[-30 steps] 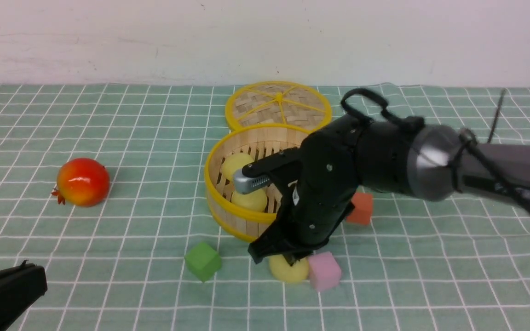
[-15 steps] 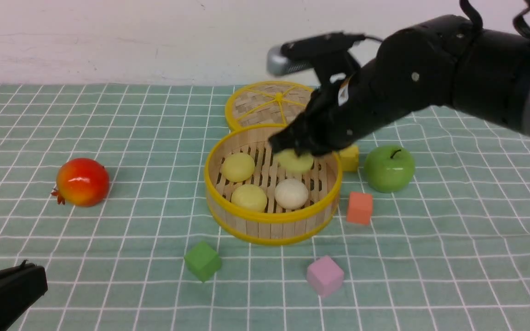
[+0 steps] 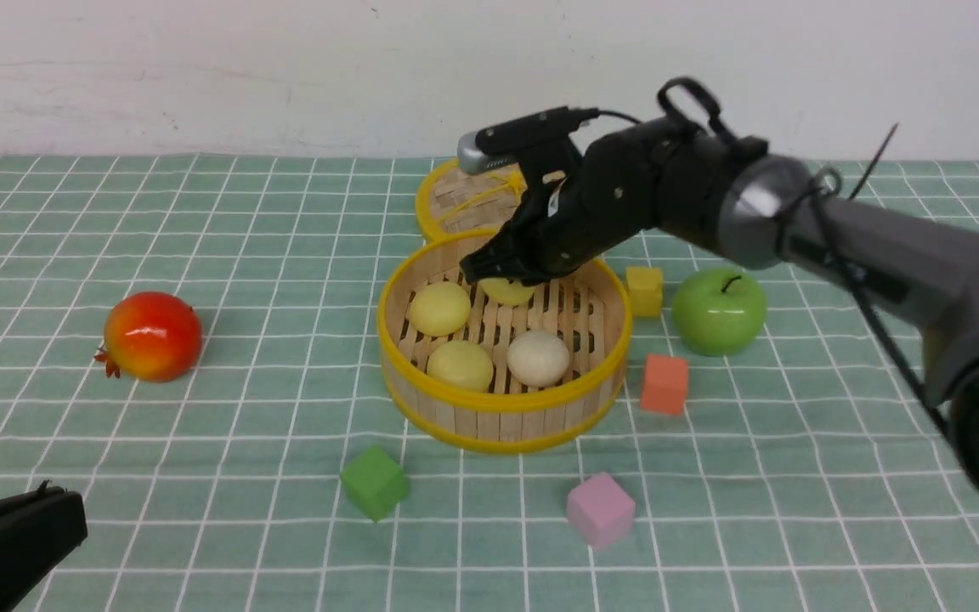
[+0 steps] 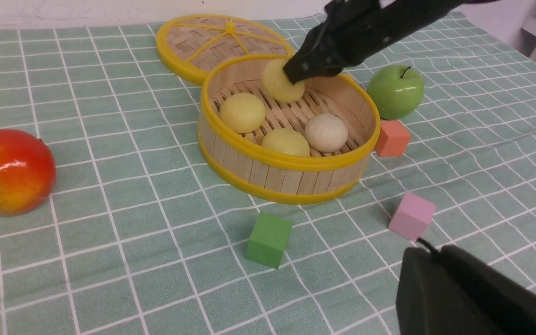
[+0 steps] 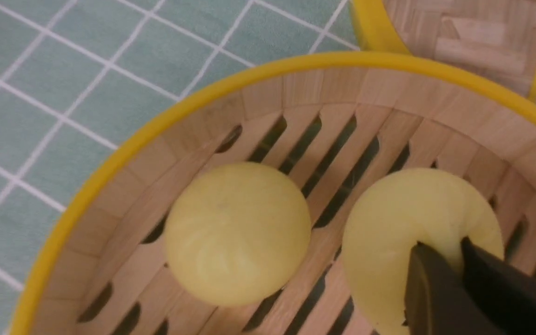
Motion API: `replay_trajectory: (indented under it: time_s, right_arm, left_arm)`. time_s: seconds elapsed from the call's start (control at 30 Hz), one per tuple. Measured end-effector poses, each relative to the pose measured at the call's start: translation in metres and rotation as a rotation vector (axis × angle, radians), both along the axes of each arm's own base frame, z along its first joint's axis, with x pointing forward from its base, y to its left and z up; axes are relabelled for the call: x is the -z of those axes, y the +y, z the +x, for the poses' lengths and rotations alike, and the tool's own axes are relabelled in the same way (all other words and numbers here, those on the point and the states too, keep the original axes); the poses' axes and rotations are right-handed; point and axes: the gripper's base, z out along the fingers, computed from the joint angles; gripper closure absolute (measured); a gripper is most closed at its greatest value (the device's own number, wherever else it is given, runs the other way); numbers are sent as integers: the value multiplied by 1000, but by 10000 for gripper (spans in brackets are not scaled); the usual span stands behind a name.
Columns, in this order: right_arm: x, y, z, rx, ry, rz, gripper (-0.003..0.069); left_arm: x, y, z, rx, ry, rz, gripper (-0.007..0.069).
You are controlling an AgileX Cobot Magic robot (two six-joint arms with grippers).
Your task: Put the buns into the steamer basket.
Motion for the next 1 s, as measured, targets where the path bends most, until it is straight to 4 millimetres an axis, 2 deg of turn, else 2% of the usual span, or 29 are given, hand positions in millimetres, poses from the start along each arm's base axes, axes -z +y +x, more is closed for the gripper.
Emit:
replay_trajectory:
  time_s: [0.07, 0.1, 0.17, 0.23, 0.27, 0.33, 0.37, 0.43, 0.47, 0.5, 0.53, 0.57, 0.6, 0.7, 0.77, 0.8, 0.83, 0.9, 0.93, 0.97, 1.0]
  right_arm:
    - [7, 1, 2, -1, 2, -6, 506]
    - [8, 1, 2, -4, 1, -10, 445]
    - [8, 1, 3, -4, -1, -9, 398]
    - [1, 1, 2, -5, -13, -7, 280]
    - [-2, 0, 1, -6, -10, -8, 247]
    - [-23, -4, -7, -9, -2, -16, 181]
    - [-30, -6, -10, -10, 5, -23, 171]
    - [-66, -18, -30, -10, 60, -71, 163]
    - [-71, -19, -32, -8, 52, -67, 164]
    - [-90, -27, -44, 2, 82, -90, 178]
    - [-121, -43, -69, 17, 142, -143, 230]
    - [-135, -52, -84, 27, 175, -167, 272]
    - [-140, -58, -93, 33, 201, -187, 299]
    - [-158, -79, -128, 56, 238, -203, 457]
    - [-163, -93, -155, 61, 259, -210, 559]
    - [-166, -94, -157, 63, 251, -205, 568]
    - [-166, -104, -175, 71, 269, -208, 629]
    - [-173, -118, -201, 80, 258, -195, 674]
    - [-174, -124, -212, 82, 258, -193, 678]
    - [-175, -125, -214, 82, 256, -192, 678]
    - [-182, -132, -228, 83, 236, -179, 679]
  left_arm:
    - [0, 0, 0, 0, 0, 1, 603]
    - [0, 0, 0, 0, 0, 1, 602]
    - [0, 0, 0, 0, 0, 1, 601]
    - [0, 0, 0, 0, 0, 1, 597]
    - [0, 0, 0, 0, 0, 1, 596]
    - [0, 0, 0, 0, 0, 1, 594]
    - [0, 0, 0, 0, 0, 1, 593]
    - [0, 0, 0, 0, 0, 1, 589]
    - [0, 0, 0, 0, 0, 1, 588]
    - [0, 0, 0, 0, 0, 1, 587]
    - [0, 0, 0, 0, 0, 1, 586]
    - [0, 0, 0, 0, 0, 1, 585]
    - [0, 0, 0, 0, 0, 1, 586]
    - [0, 0, 0, 0, 1, 2, 586]
    - [0, 0, 0, 0, 2, 2, 586]
    - [0, 0, 0, 0, 2, 2, 586]
    - [0, 0, 0, 0, 3, 2, 586]
    - [0, 0, 0, 0, 3, 2, 586]
    - [0, 0, 0, 0, 3, 2, 586]
    - [0, 0, 0, 0, 3, 2, 586]
    - [0, 0, 0, 0, 3, 2, 586]
